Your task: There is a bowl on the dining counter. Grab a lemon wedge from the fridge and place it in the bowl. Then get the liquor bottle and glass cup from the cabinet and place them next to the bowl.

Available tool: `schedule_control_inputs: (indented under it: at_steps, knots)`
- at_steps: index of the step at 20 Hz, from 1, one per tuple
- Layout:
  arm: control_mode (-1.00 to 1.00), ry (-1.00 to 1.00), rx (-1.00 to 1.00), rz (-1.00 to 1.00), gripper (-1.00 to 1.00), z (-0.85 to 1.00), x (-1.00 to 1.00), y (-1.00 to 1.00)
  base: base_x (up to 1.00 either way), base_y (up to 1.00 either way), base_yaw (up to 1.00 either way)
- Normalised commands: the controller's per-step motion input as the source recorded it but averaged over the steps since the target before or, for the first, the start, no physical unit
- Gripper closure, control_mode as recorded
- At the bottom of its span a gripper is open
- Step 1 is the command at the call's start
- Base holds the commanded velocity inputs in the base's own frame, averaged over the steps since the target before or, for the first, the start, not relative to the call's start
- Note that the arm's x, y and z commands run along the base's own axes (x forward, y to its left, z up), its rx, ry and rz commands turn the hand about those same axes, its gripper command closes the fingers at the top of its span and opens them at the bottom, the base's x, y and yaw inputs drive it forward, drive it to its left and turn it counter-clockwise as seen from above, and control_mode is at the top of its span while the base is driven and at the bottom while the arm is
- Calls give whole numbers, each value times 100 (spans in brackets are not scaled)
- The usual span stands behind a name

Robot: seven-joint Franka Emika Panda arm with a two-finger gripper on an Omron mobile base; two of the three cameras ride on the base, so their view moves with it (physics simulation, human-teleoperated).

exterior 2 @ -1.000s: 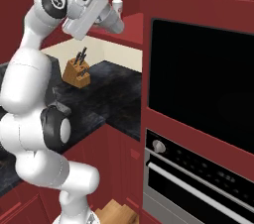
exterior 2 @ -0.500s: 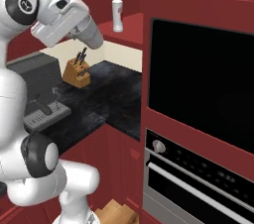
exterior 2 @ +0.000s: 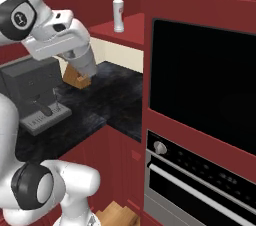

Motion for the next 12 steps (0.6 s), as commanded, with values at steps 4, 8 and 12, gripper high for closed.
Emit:
schedule_control_inputs:
  at_steps: [4,8,12]
  knots:
    - [-100,1,23,-15,100,-50,-28,-21,0,0,0]
    - [-100,9,19,-15,100,-63,0,-33,0,0,0]
    - [100,1,3,-5,100,-21,-21,-1,-50,0,-3]
